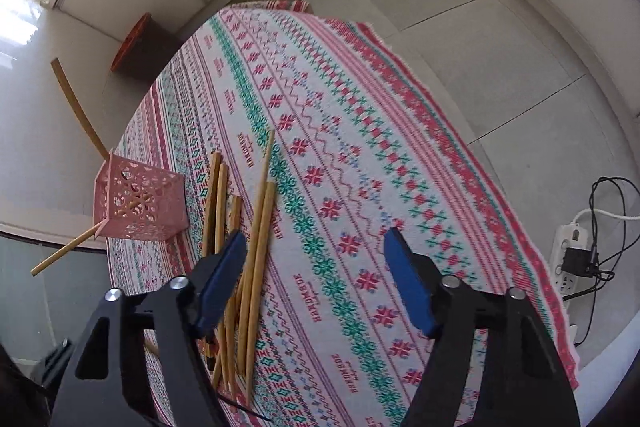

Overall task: Organize utensils
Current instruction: 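Lift the chopstick with the left gripper while the right gripper grasps another chopstick, then carry both held chopsticks over the pink mesh basket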

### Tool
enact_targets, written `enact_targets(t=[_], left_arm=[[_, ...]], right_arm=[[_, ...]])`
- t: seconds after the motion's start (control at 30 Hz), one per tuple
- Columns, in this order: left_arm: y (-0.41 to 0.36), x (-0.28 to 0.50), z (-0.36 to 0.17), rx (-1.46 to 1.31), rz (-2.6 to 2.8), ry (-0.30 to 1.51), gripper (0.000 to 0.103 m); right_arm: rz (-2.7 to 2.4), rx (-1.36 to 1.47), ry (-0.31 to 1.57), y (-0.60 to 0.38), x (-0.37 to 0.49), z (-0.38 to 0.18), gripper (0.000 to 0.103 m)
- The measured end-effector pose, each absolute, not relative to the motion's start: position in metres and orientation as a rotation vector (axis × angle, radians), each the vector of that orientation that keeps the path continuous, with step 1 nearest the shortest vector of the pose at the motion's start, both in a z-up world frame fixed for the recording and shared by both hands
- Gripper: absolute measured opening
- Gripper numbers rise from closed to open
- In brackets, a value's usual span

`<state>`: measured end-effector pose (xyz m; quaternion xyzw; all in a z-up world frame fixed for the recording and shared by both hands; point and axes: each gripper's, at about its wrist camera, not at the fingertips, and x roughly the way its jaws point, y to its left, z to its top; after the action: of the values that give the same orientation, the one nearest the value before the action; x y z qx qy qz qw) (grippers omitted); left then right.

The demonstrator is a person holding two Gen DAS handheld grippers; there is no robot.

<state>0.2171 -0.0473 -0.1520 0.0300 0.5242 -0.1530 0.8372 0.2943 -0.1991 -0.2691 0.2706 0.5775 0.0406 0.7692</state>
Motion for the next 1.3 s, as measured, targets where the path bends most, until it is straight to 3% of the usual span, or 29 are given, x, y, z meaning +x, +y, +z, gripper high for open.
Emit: enact_targets(t=[0.13,0.6,0.63,0.67,0.7,0.93,1.3], left_arm=[[-0.024,0.195,-0.129,0.006,-0.351,1.038,0.006],[0.017,0.18,-0.095,-0.108,-0.398,0.927,0.006],[0.019,0.18,-0.095,-0.112,-0.392,0.926,0.006],[0.022,0.18,-0.095,-0.114,-0.388,0.927,0.006],[0.024,0.181,-0.095,-0.116,-0.383,0.928,0.006],[0.031,0.168,-0.081,-0.106,-0.363,0.897,0.006],[0.044,0.146,-0.051,-0.133,-0.32,0.805,0.006]], right_arm=[[0.099,0.639,1.322,-0.181,0.316,-0.288,0.041],[-0.009,0.63,1.343,-0.158,0.378,-0.306,0.039],[-0.012,0.606,1.342,-0.153,0.38,-0.307,0.035],[-0.02,0.573,1.323,-0.148,0.383,-0.305,0.025],[-0.009,0.548,1.328,-0.142,0.386,-0.307,0.005],[-0.009,0.58,1.257,-0.148,0.369,-0.297,0.005],[0.146,0.503,0.998,-0.171,0.253,-0.174,0.005]])
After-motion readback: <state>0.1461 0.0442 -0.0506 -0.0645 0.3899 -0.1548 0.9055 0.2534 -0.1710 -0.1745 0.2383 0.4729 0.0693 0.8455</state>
